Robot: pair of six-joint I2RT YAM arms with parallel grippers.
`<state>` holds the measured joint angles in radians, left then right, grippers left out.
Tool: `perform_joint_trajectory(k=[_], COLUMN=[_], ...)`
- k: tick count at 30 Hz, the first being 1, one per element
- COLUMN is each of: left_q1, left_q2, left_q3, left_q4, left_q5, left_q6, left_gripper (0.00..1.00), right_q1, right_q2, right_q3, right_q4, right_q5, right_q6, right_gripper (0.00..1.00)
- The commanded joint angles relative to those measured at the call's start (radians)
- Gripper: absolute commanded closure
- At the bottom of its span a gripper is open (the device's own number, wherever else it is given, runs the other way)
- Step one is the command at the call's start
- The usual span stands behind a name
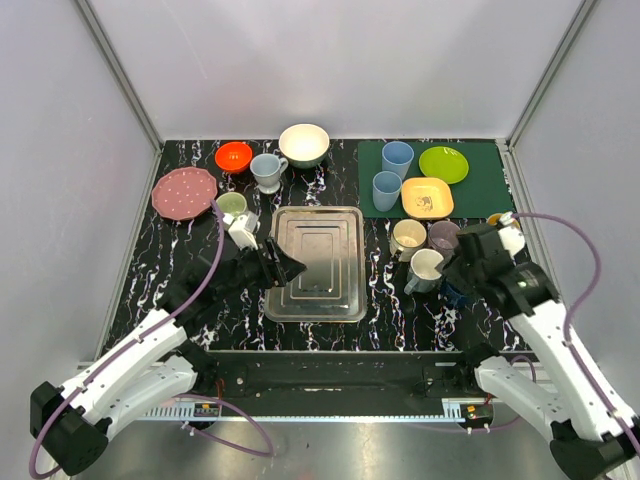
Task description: Turn the mug right side up
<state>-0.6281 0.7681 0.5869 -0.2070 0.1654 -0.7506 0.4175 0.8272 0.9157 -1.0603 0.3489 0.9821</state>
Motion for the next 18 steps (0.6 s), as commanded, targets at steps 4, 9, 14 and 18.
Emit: perform_joint_trajectory(k=[4,9,14,18], left_q1=[0.005,0.007,0.008,0.011], left_q2=[-0.003,0.02,0.04,0.085], left_q3=[0.05,0.108,0.183,0.237], left_q4=[-0.058,-0.169,-0.288,-0.35], left_q5=[-0.096,-0.165,-0.302,-0.363], left_q6=[0.065,0.088,0.141,0.169], left_gripper=[0.27,0.25,0.19,0.09], right_q1=[-0.003,0.029,0.306,0.319], right_q2=[-0.043,0.055,0.299,0.421], right_q3=[0.285,0.276,0.357,0.364], right_q4=[-0.034,0.226,0.429,0.588], right_q5=[-0.111,-0.263,-0.022,0.17], right_q6=[-0.189,-0.399,-0.604,-0.664], right_gripper=[0.43,0.43,0.41,0.38])
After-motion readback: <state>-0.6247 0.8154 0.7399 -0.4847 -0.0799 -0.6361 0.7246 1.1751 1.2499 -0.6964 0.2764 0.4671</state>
